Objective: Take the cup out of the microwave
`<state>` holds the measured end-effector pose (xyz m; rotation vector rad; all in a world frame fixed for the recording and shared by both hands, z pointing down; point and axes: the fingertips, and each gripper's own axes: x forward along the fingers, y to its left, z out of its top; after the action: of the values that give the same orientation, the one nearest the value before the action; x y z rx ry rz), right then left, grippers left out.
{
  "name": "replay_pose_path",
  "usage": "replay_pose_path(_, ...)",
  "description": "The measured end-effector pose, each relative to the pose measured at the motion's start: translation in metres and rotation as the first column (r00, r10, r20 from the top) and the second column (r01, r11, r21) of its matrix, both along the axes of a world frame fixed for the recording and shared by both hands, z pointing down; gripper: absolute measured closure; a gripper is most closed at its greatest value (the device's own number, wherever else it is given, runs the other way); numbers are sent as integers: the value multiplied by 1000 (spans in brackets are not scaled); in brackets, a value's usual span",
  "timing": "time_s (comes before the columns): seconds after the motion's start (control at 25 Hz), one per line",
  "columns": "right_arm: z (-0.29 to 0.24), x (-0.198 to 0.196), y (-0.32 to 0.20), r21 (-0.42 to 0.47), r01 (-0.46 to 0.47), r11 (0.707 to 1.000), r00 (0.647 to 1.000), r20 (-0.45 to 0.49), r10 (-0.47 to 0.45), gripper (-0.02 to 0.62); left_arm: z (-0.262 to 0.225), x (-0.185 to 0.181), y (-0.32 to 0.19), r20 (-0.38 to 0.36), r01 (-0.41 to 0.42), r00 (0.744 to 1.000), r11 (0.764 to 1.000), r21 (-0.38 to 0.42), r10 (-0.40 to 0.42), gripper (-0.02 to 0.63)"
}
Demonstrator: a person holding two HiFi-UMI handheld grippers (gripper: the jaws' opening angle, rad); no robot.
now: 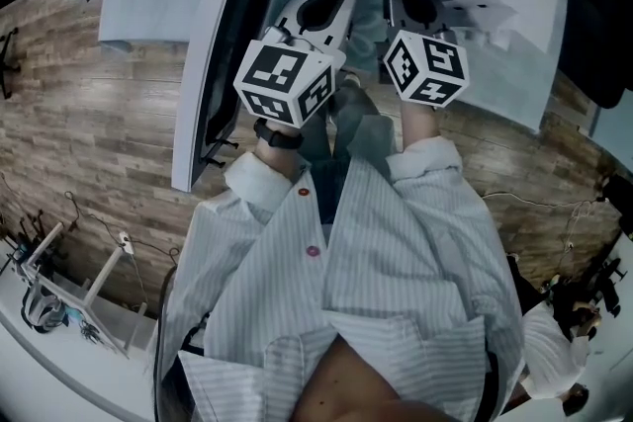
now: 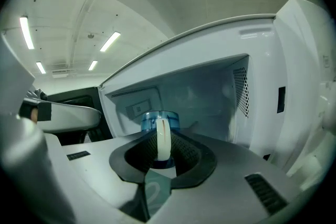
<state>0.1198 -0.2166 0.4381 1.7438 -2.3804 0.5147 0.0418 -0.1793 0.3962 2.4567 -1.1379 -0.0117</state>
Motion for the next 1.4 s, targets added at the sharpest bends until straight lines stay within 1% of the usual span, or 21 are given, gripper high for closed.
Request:
replay_pose_path(0.4,-11,7,20,-16,31,999,999,28,-30,506,-17,5,4,8,16,1000,1000,21,-16,597)
replay_pose_path(0.68,-24,14,35,-29,70,997,997,48,-68,506,-37,11,8,7,32,999,999,39,-32,597)
replay_pose_path(0.92,-24,13,46,-62,126,990,992,36,-124,509,-45,12,8,11,50,999,998,33,-50,597)
replay_pose_path(1.04,-31,10,49,-61,150,987,988,31,-148,509,-51,11,7,15,58,998,998,35,-58,597)
replay_pose_path(1.2,-43,7,51,-58,177,983,984,48,-174,509,-60,11,3,14,61,998,997,41,-61,597)
replay_pose_path(1.4,-60,6,51,-40,209,977,976,63,-206,509,-74,16,-5,-1,59,998,997,56,-59,597)
